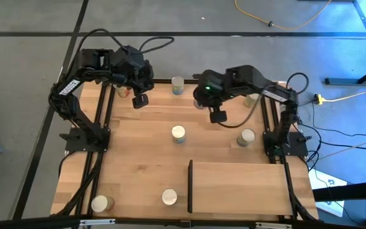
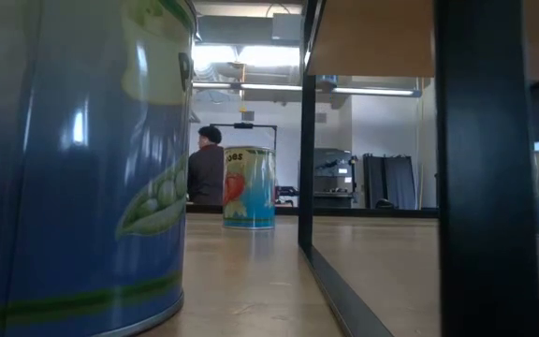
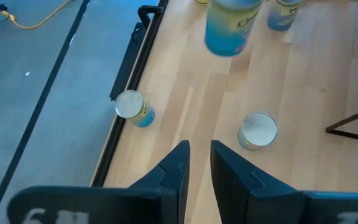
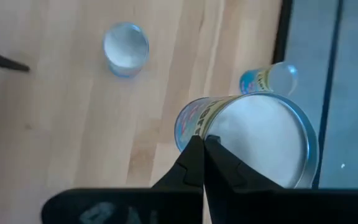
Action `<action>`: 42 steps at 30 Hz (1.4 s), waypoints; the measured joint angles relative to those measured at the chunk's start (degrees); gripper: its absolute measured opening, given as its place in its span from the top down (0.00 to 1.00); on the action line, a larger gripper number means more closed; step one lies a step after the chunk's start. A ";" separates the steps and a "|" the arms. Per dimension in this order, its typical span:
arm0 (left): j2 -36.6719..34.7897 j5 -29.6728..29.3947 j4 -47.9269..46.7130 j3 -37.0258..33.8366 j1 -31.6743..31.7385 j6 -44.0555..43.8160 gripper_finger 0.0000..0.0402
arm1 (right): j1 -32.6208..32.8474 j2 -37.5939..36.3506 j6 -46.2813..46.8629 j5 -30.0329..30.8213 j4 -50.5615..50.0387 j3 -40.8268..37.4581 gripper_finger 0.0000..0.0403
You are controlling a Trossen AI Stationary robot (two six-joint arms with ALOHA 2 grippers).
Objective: Pick and place cans onto a shelf
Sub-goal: Put the bottom canned cherries can on the shelf
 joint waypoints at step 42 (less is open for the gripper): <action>0.00 -0.04 0.00 0.00 0.00 0.92 0.85 | 40.55 -30.32 76.10 -9.14 0.19 -32.33 1.00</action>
